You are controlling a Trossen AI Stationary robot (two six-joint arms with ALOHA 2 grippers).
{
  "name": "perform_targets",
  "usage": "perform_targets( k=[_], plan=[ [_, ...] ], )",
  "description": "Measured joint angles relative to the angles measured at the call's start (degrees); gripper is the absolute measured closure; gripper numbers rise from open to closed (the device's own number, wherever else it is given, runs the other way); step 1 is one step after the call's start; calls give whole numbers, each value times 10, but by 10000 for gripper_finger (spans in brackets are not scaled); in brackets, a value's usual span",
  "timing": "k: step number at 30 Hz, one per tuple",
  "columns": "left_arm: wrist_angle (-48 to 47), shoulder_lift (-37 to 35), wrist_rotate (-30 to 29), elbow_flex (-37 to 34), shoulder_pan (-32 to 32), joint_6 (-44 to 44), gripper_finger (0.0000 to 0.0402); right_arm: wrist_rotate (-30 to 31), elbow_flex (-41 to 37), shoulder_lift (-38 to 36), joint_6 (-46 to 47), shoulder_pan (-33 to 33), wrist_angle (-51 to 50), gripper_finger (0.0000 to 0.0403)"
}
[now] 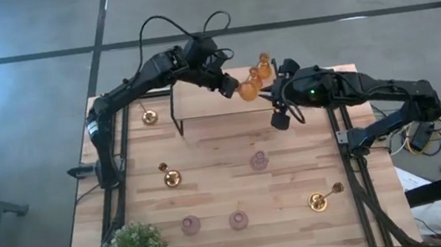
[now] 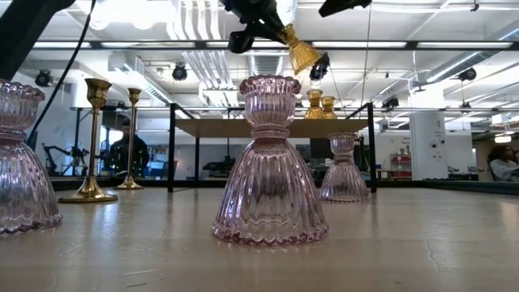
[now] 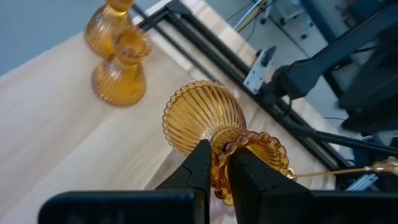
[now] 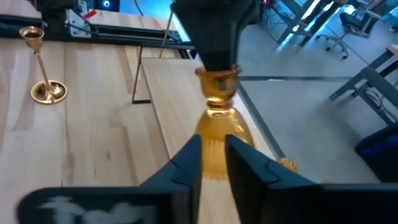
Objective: Pick & Place candle stick holders
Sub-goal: Align the yellow glass candle holder with the other yellow glass candle holder on the shelf
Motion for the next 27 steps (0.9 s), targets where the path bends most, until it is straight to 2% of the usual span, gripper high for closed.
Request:
perform_targets(
  k=[6, 13, 19, 27],
  plan=[
    [31, 0, 18, 0, 0, -7, 367, 8, 6, 31, -17, 0, 30, 256],
    [31, 0, 23, 0, 0, -8, 367, 37, 13, 44, -18, 0, 56, 202],
    [44, 0, 28, 0, -1, -11, 367, 38, 14, 71, -24, 0, 71, 176],
    [45, 0, 31, 0, -3, -14, 367, 116, 14, 102, -35, -6, 74, 180]
  ],
)
